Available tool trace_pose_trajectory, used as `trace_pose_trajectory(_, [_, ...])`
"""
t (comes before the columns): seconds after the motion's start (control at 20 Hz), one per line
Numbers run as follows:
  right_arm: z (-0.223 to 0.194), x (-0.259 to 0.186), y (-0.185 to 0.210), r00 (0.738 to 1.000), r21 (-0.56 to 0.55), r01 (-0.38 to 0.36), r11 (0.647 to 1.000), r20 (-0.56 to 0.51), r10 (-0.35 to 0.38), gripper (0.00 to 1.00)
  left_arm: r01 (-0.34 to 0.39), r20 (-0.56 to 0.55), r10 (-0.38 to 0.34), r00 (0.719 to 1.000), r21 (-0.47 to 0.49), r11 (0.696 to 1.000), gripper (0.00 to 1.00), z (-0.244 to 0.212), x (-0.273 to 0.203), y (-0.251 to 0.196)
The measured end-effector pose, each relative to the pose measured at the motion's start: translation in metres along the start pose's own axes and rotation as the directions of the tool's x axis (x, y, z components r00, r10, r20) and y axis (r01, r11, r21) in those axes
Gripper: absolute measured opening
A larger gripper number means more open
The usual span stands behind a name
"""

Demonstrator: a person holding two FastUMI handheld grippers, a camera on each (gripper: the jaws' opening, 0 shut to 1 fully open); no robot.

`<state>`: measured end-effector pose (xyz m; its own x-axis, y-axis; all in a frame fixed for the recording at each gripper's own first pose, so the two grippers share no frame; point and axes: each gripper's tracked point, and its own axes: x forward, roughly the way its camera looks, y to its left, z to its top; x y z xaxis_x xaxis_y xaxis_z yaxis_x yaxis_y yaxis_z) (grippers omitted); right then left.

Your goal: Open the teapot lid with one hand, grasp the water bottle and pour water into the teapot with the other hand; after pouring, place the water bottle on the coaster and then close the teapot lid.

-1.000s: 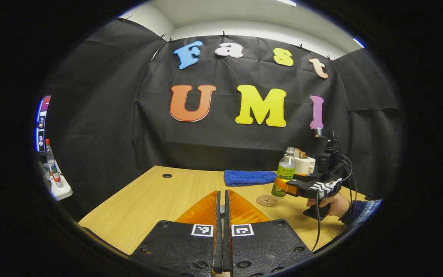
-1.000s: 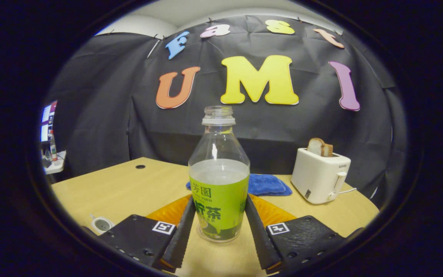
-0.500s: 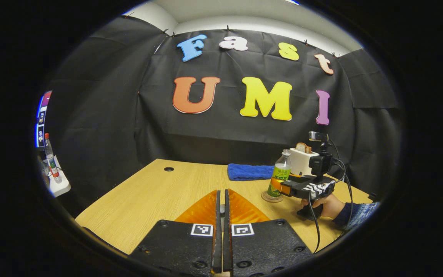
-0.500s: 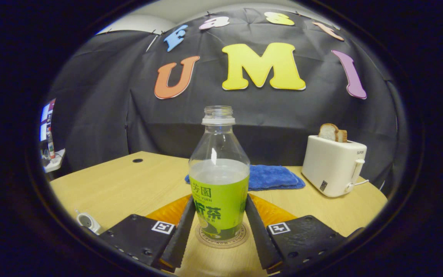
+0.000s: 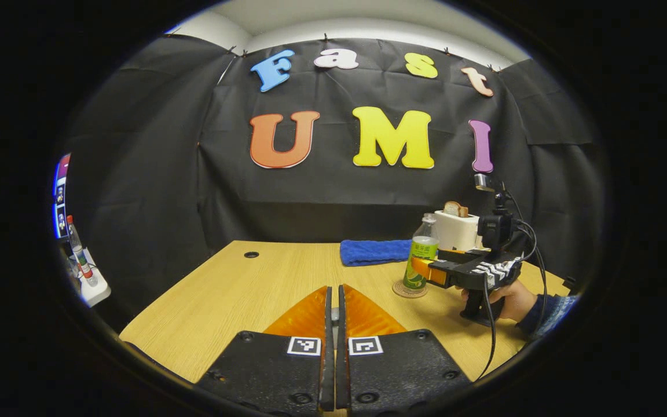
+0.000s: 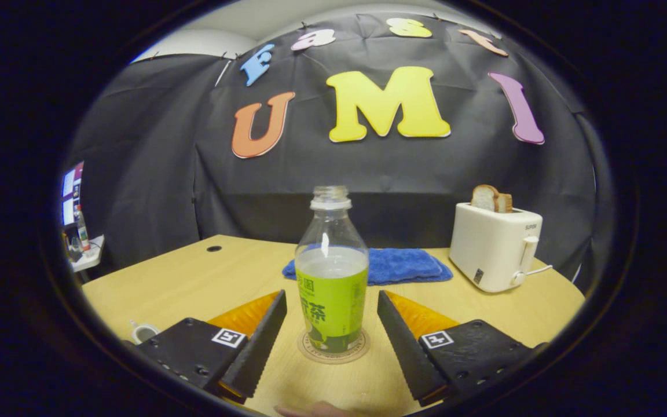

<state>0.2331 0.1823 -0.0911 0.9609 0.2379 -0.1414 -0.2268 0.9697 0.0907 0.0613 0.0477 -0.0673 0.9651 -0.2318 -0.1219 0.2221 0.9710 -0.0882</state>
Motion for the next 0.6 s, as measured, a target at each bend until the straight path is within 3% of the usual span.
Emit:
trace_pose_trajectory(0.35, [0.032, -0.091, -0.027, 0.994, -0.048, 0.061, 0.997, 0.097, -0.056, 0.94, 0.009, 0.016, -0.009, 1.000, -0.002, 1.000, 0.04, 0.008, -0.009, -0.004])
trace_pose_trajectory(0.6, [0.036, -0.160, -0.057, 0.988, -0.106, 0.120, 0.987, 0.108, -0.109, 0.94, -0.056, 0.031, 0.056, 0.998, 0.009, 0.998, 0.04, 0.015, -0.014, 0.007])
